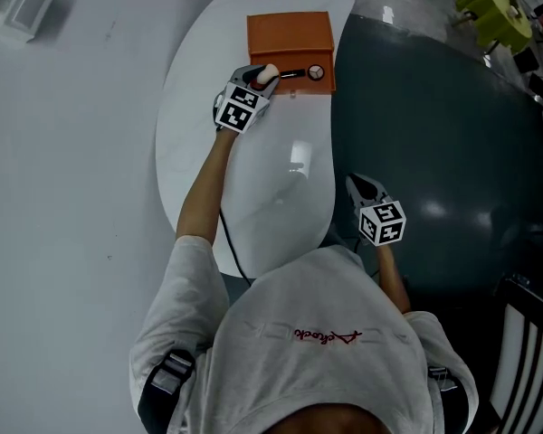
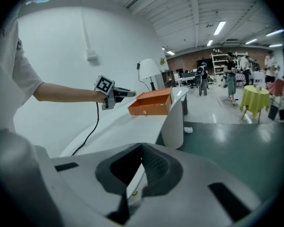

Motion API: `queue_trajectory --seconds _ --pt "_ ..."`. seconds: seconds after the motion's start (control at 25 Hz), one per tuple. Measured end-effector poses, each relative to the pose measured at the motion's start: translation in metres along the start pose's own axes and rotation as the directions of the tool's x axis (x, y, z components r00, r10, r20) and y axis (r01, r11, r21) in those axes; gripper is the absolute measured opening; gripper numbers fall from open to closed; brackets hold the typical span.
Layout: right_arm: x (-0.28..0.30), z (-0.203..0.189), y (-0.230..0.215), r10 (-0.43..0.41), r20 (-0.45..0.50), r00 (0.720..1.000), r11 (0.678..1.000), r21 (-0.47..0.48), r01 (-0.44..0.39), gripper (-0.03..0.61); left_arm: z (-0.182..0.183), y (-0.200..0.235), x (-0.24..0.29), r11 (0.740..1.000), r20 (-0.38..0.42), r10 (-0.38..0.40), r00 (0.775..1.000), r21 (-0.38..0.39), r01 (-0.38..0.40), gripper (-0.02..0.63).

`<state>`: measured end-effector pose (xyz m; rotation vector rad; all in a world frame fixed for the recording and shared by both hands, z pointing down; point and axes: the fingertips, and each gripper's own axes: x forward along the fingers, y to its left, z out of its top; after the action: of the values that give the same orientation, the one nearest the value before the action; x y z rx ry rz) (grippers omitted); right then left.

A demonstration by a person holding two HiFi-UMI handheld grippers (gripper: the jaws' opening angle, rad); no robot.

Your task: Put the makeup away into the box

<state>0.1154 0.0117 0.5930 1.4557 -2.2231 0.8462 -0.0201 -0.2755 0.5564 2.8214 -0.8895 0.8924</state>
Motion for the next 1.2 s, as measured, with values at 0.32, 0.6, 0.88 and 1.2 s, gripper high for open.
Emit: queue_trajectory --seconds 0.32,0.6,0.88,1.2 --pt "-0.007 -0.011 -0.029 -0.052 -0.017 0.999 0.997 0.048 0.053 0.020 -0.006 -0.012 0.039 0.999 -0.045 -0.043 0.998 0.027 0.044 0.150" --pt "0.003 -0.004 -0.026 -0.036 -0.013 0.999 0.999 0.039 0.036 0.020 -0.021 -0.014 0.045 0.998 -0.069 -0.037 0.997 0.043 0.040 0.190" --pt "0.003 -0.002 -0.023 -0.033 -0.012 0.999 0.999 0.030 0.033 0.020 -0.027 -0.018 0.042 0.998 -0.081 -0.052 0.995 0.037 0.056 0.221" --pt "-0.001 -0.005 -0.017 -0.032 -0.006 0.999 0.999 0.028 0.032 0.020 -0.014 -0.021 0.023 0.998 -0.003 -0.004 1.000 0.060 0.004 0.030"
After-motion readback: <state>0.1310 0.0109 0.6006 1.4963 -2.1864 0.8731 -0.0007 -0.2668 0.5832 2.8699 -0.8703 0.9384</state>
